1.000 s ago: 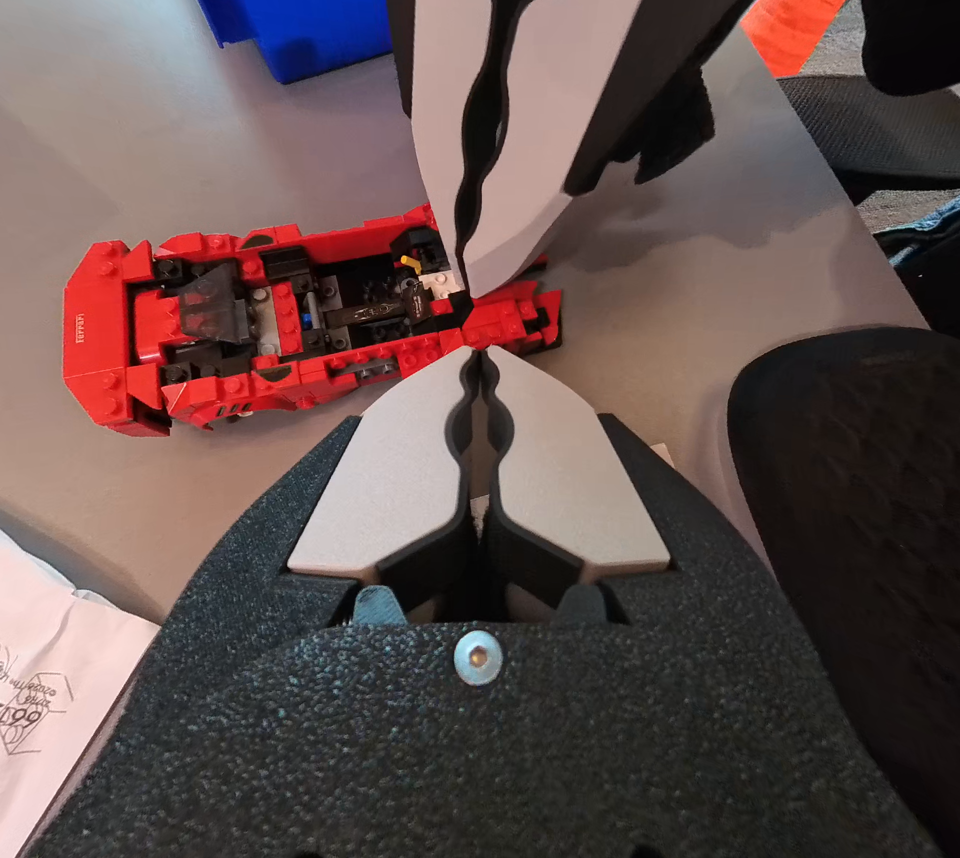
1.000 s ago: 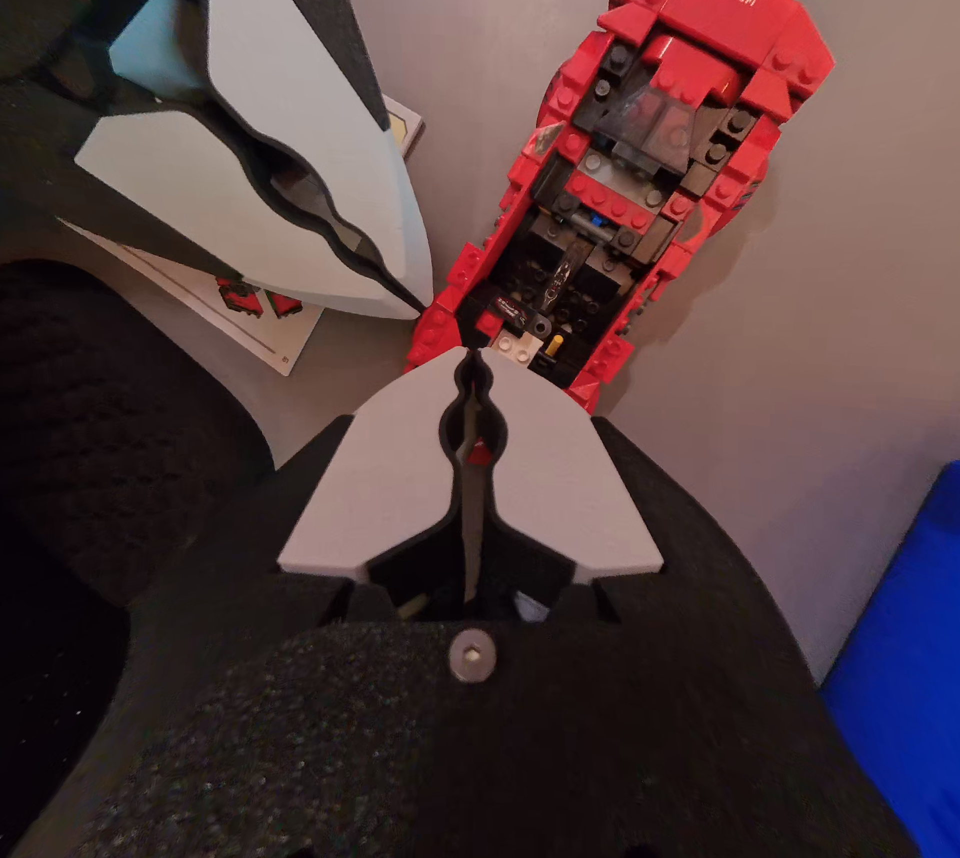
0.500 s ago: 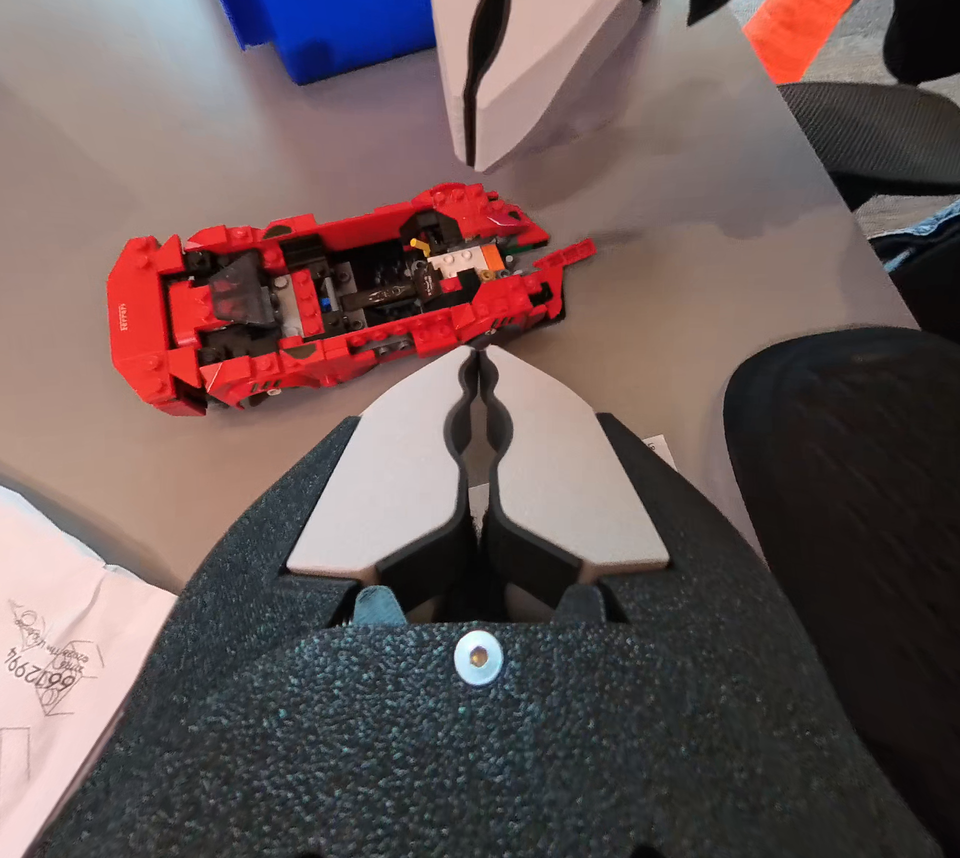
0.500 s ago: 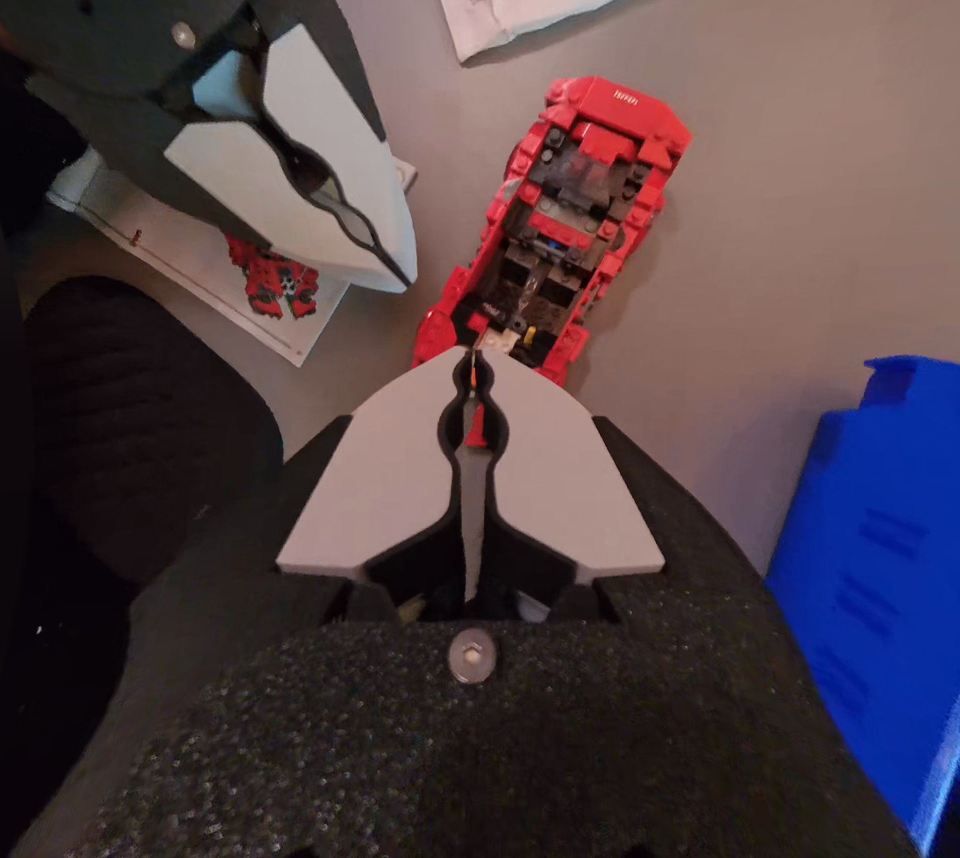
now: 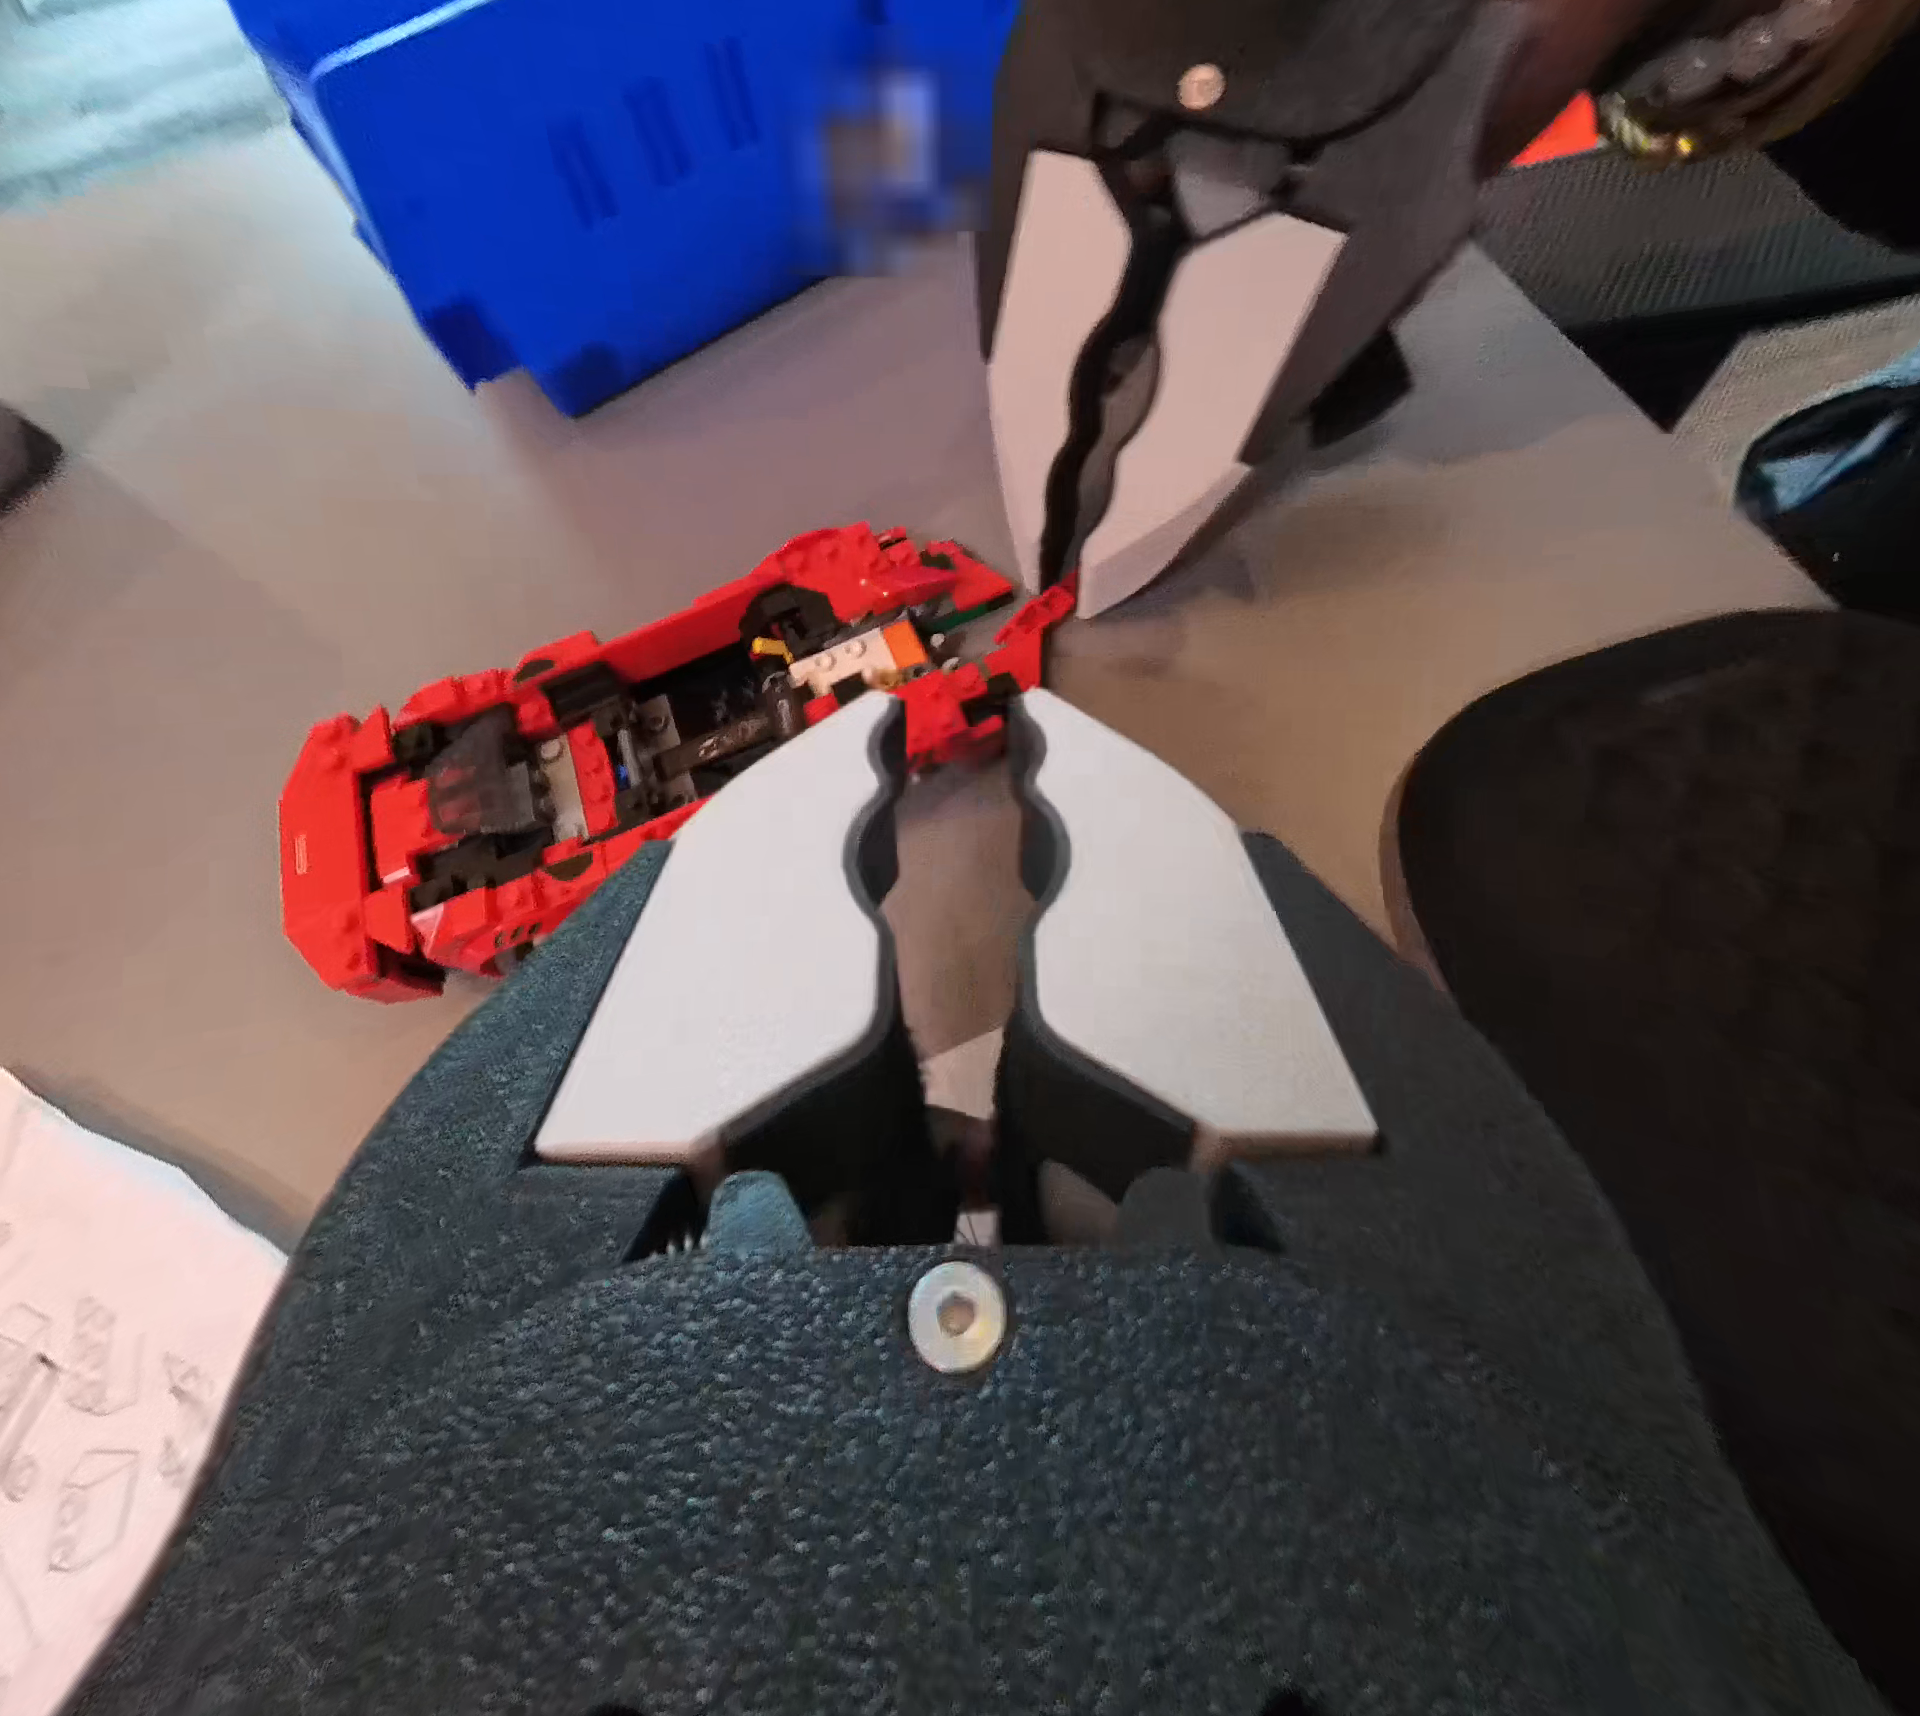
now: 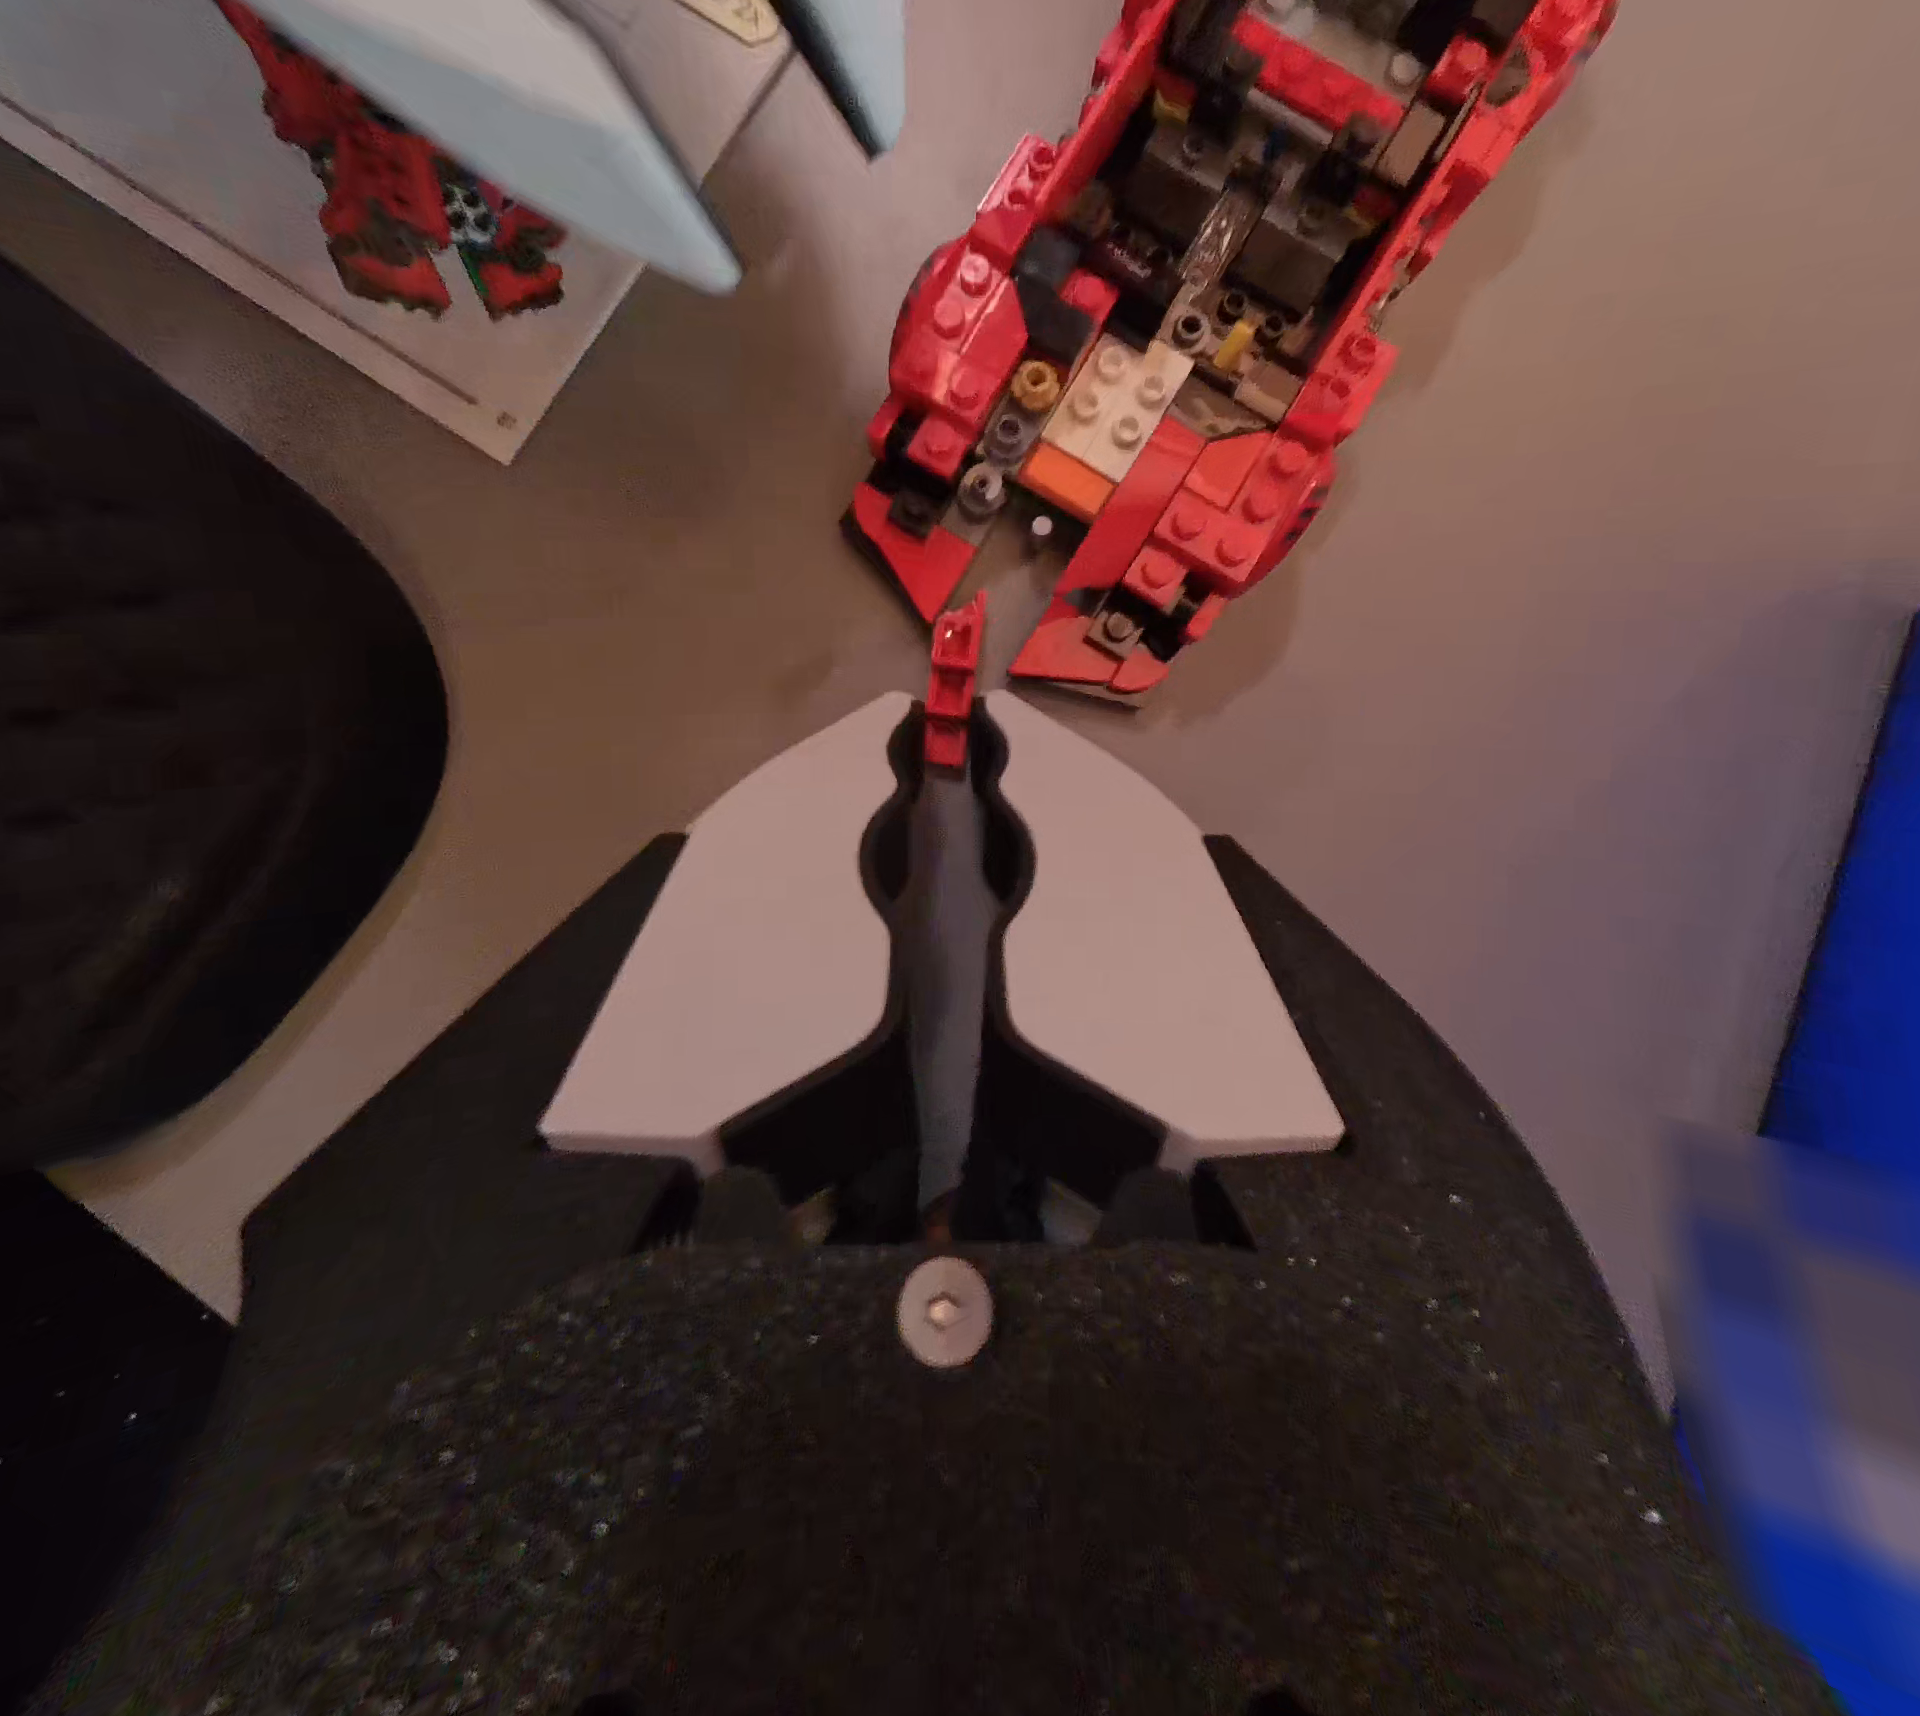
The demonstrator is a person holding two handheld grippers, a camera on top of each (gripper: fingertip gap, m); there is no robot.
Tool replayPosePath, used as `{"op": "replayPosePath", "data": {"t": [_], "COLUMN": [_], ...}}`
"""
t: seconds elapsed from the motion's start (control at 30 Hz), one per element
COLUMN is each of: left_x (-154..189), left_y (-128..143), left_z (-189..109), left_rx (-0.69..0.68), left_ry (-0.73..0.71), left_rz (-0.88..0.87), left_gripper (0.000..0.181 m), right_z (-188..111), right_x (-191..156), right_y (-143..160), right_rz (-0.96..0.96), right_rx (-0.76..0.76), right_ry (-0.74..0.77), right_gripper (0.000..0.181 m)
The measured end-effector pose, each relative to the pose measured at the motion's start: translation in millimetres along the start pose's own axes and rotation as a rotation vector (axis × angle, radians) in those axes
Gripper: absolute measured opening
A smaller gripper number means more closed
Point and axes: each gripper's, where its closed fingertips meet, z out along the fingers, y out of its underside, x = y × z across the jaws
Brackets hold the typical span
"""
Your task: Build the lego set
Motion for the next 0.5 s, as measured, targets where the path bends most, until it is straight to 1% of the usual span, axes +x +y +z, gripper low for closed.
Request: {"op": "replayPosePath", "data": {"t": [0.1,0.17,0.23,0.3,0.43,0.5], "left_x": [11,16,20,24,28,29], "left_y": [-2,-7,-16,-25,-37,-38], "left_z": [2,5,9,11,13,13], "left_rx": [-0.029,-0.061,-0.075,-0.079,-0.063,-0.068], "left_ry": [-0.051,-0.101,-0.148,-0.177,-0.235,-0.257], "left_rz": [0.19,0.313,0.413,0.468,0.529,0.554], "left_gripper": [0.029,0.03,0.027,0.026,0.018,0.007], "right_z": [-6,-20,-34,-44,-57,-60], "right_x": [-1,-12,-17,-23,-36,-36], "right_y": [1,-9,-19,-25,-37,-44], "right_rz": [0.031,0.104,0.116,0.078,0.003,-0.027], "right_rx": [-0.032,-0.009,-0.013,-0.059,-0.121,-0.131], "right_ry": [-0.091,-0.245,-0.328,-0.379,-0.44,-0.435], "right_gripper": [0.008,0.008,0.008,0.008,0.008,0.008]}}
